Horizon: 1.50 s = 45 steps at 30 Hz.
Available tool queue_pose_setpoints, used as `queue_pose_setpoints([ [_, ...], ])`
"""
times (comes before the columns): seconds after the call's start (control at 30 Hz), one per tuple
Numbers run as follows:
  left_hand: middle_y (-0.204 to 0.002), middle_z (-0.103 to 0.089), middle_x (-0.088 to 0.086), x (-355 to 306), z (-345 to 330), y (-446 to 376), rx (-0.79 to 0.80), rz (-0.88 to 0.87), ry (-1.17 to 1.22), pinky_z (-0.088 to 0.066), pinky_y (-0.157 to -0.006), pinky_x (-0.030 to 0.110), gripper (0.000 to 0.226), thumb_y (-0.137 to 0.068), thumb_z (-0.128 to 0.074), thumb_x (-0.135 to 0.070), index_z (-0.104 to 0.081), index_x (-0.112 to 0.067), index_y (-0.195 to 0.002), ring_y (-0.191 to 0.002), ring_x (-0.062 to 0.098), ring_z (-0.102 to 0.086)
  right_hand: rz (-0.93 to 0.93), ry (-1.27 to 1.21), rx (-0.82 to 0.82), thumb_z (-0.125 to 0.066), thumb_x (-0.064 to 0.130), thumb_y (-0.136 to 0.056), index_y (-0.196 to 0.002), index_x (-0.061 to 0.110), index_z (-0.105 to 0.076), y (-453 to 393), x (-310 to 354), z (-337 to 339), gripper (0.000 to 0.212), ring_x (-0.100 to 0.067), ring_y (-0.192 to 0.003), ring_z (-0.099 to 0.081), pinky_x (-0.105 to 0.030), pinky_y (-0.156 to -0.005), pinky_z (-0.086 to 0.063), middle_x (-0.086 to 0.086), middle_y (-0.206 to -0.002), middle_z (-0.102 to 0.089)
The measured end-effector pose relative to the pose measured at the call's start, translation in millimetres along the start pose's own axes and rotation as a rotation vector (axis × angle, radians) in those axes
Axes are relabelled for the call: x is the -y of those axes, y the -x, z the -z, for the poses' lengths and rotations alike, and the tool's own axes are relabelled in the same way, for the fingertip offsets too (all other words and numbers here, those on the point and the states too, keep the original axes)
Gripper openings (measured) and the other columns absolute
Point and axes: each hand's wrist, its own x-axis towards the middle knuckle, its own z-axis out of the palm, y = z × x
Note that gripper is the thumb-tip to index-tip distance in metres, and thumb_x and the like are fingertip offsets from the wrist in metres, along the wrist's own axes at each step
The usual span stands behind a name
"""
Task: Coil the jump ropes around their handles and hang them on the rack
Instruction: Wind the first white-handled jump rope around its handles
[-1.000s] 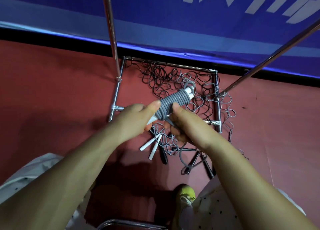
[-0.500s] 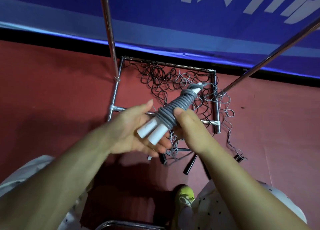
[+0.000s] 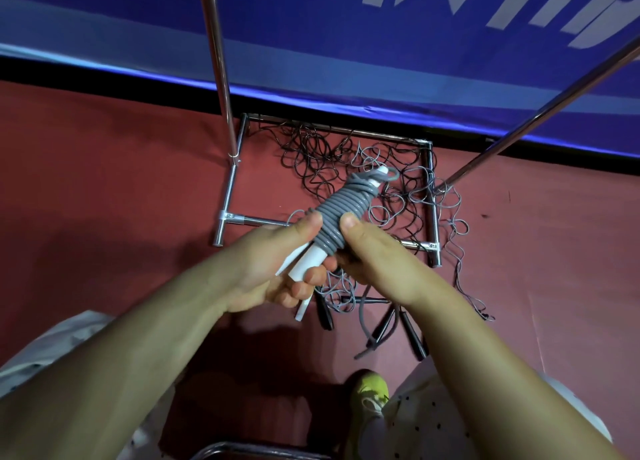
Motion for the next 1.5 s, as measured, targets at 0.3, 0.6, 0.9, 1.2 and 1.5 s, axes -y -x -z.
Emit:
queue_pose_setpoints([
  [0.3,-0.057,-0.055,0.000,10,13,-27,-0.330,-0.097,-0.329,-0.030,-0.042,0.020,0.046,-0.098,-0.041,-0.044,-0.061,-0.005,-0.084,-0.043,0.013,-0.044,-0.115,0.360,-0.160,-0.029,0.055,-0.099,-0.055,0.014,-0.042,-15,-26,0,0.061,-0.013,-0.048,-0.034,-0.031,-0.056,-0.030,0.004,-0.051,-0.040],
  [0.6,-0.080,-0.067,-0.013,18,15,-33,-0.386,-0.246,-0.891,-0.048,-0.077,0.030,0.019,-0.091,-0.054,-0.044,-0.066,-0.031,-0.083,-0.072,0.003,-0.061,-0.366,0.045,-0.039,-0.024,0.070,-0.092,-0.077,0.010,-0.057,-9,-24,0,0.070,-0.008,-0.045,-0.037,-0.028,-0.054,-0.038,0.012,-0.051,-0.043],
  [0.9,-0.079,-0.068,0.003,15,15,-24,-0.077,-0.188,-0.095,-0.050,-0.073,0.032,0.038,-0.056,-0.080,-0.049,-0.075,-0.017,-0.077,-0.073,0.016,-0.062,-0.127,-0.069,-0.128,-0.042,0.059,-0.071,-0.050,0.026,-0.047,-6,-23,0,0.040,-0.001,-0.042,-0.027,-0.031,-0.054,-0.021,0.014,-0.043,-0.032],
  [1.2,-0.057,-0.065,-0.005,8,15,-25,-0.240,-0.202,-0.380,-0.050,-0.057,0.026,0.018,-0.077,-0.070,-0.029,-0.063,-0.013,-0.075,-0.051,0.005,-0.058,-0.163,-0.054,0.011,-0.036,0.069,-0.079,-0.077,0.002,-0.049,-4,-22,1,0.068,-0.022,-0.059,-0.025,-0.030,-0.054,-0.026,-0.009,-0.066,-0.031],
  [1.5,-0.063,-0.057,-0.005,13,17,-25,-0.605,-0.354,-1.012,-0.043,-0.060,0.032,0.030,-0.073,-0.073,-0.047,-0.059,-0.021,-0.074,-0.061,0.013,-0.053,-0.212,0.048,-0.052,-0.022,0.047,-0.101,-0.069,0.001,-0.049,-8,-25,-7,0.062,-0.002,-0.035,-0.028,-0.016,-0.043,-0.031,0.011,-0.039,-0.032],
])
